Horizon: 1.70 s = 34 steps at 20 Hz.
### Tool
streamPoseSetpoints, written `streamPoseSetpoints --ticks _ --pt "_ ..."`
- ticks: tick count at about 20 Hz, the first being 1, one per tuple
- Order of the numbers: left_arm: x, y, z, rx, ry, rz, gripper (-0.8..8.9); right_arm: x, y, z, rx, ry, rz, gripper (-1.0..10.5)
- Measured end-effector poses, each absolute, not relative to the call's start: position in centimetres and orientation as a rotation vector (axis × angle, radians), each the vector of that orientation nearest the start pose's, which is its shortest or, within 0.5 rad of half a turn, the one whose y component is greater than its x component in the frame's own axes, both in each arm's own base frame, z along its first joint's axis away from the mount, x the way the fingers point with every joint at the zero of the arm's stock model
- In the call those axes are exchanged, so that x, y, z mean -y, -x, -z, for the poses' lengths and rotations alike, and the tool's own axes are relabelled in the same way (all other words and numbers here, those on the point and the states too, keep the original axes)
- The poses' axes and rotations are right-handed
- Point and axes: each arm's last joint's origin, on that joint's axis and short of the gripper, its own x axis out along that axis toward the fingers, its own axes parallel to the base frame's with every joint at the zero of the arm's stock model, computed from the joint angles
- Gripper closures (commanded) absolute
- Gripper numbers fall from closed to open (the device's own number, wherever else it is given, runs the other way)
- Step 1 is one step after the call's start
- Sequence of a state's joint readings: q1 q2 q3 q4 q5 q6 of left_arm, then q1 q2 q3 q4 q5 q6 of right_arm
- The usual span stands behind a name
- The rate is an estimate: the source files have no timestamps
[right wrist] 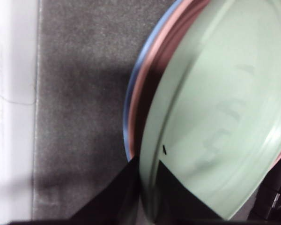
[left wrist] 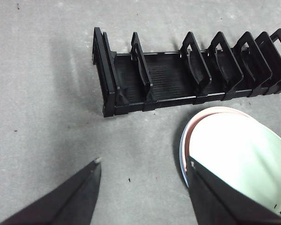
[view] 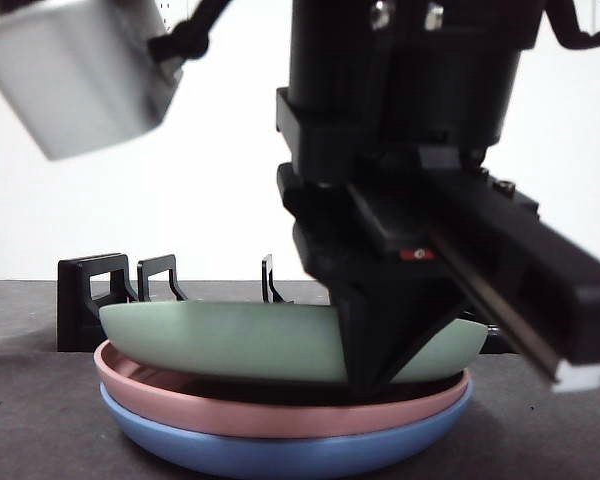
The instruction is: Place the plate
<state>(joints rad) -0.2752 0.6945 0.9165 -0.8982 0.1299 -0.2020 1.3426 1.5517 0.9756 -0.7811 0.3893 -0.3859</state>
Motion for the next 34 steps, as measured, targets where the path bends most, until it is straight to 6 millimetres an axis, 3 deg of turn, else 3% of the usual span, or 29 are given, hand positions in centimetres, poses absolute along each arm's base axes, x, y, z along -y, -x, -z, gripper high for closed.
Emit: streamPoseSetpoints --ticks 5,11,15,19,21,26,31,34 --pt "3.6 -11.3 -32.5 -0.715 0.142 0.319 5.33 -26.5 -7.1 -19.2 -0.811 1.355 -1.085 8.4" --pt "3.6 -11.3 -32.5 -0.714 0.142 0.319 5.33 -26.5 -7.0 -19.2 -0.848 1.308 -1.067 7.4" --pt "3.6 -11.3 -32.5 -0.714 0.142 0.319 5.33 -27.4 -7.2 -21.5 -0.807 1.209 -1.054 7.4" --pt "3.6 -11.3 -32.5 -0.714 0.142 0.319 5.33 -26.3 -7.4 -25.4 -0.75 1.076 -1.02 7.3" --pt "3.6 -11.3 -32.5 -0.714 0.142 0.319 5.33 -24.8 -8.4 -26.9 -0.758 0.977 -0.961 7.3" --pt "3.6 -11.3 -32.5 -0.714 0.142 0.319 5.33 -19.0 -14.6 -30.8 -0.679 0.623 -0.701 7.3" --pt "3.6 -11.3 -32.5 -0.714 0.142 0.319 5.33 -10.1 -21.5 -30.0 -0.766 0.322 -0.429 6.7" --pt "3.6 -11.3 -32.6 -0.703 0.143 0.321 5.33 -4.6 -23.0 -30.5 -0.761 0.168 -0.305 6.7"
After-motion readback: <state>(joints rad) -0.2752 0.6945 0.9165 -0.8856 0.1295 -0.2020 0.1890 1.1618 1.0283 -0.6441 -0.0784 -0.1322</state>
